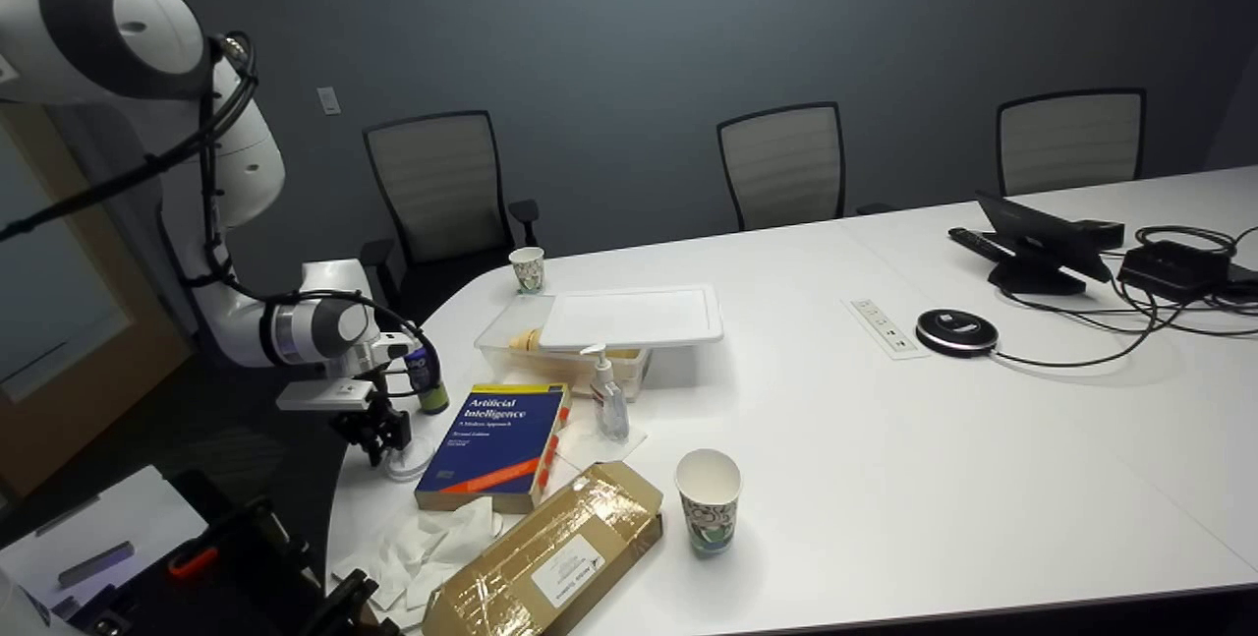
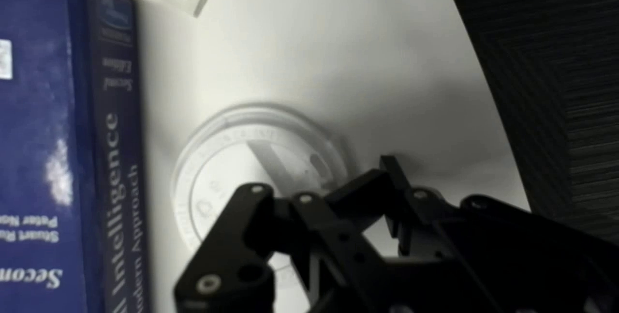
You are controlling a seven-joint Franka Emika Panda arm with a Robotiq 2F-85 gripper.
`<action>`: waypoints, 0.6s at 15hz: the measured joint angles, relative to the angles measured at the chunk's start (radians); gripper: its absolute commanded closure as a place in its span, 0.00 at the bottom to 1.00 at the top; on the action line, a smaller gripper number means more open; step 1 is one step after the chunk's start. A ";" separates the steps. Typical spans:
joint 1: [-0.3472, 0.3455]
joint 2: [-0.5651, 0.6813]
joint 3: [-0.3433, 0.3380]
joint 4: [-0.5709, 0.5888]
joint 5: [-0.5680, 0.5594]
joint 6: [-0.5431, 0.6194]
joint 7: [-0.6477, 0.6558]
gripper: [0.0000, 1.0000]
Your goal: Move the white plastic lid to the right
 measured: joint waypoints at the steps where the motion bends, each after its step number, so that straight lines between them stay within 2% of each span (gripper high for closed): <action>1: 0.000 0.002 0.000 0.002 0.000 0.000 0.000 0.99; 4: 0.000 0.003 0.000 0.004 0.000 0.000 0.000 0.99; 5: 0.000 0.003 -0.001 0.005 0.000 0.000 0.000 0.72; 6: 0.000 0.001 -0.003 0.005 0.000 0.000 0.000 0.71; 9: 0.000 -0.007 -0.007 0.005 0.000 0.001 0.001 0.51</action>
